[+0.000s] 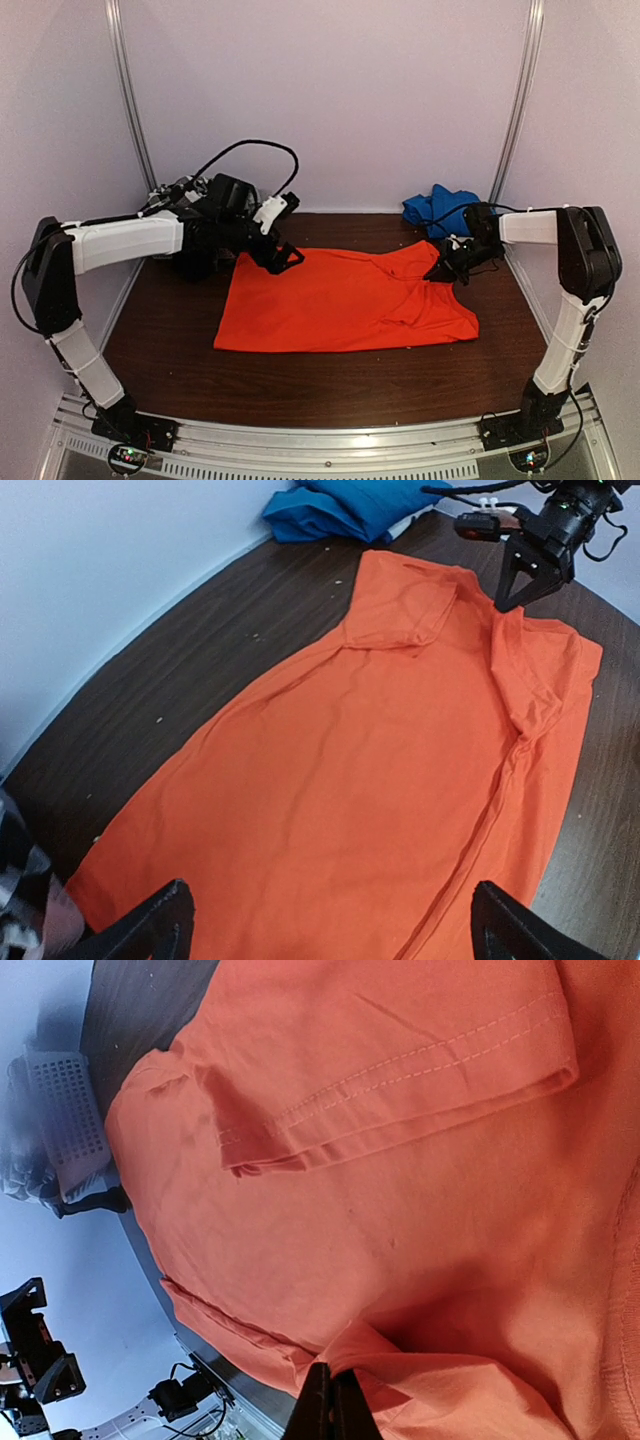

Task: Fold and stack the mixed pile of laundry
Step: Smooth out the 1/3-folded T-shirt at the center of the board.

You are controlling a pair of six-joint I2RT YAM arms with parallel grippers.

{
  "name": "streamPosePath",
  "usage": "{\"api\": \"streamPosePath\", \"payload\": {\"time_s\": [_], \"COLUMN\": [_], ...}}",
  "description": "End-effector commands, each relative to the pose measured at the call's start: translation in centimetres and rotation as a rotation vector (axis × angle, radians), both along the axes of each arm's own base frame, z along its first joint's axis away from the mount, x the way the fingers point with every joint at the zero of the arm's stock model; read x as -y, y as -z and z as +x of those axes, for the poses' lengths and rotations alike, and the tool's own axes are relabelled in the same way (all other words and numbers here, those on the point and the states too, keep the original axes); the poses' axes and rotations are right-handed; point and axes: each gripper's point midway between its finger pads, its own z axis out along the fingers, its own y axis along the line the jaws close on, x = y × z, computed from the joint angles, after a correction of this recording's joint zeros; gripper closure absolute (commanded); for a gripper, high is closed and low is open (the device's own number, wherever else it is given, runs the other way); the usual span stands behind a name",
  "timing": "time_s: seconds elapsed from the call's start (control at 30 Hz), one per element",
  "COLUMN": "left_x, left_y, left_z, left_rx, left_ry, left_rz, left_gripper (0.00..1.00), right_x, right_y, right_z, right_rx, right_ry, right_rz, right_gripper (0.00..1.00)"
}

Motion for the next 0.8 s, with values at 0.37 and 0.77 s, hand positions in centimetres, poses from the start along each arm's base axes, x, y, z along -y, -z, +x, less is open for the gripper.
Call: {"api": "streamPosePath", "payload": {"time_s": [0.37, 0.77], "left_x": [22.9, 28.8], "left_y": [4.7, 10.4], "left_z": [-4.8, -6.6], "left_rx": [0.175, 0.234], "left_ry": [0.461, 0.654], "left_rz": [0.126, 0.16], "left_gripper": [0.05, 0.5], "right_x": [-0.7, -0.6], "right_y": [0.8, 1.6], "right_z": [1.3, 0.6], "right_rx": [0.009, -0.016], "right_ry": [0.01, -0.009], "right_rz": [0.039, 0.03], "right_gripper": [1.0, 1.0]}}
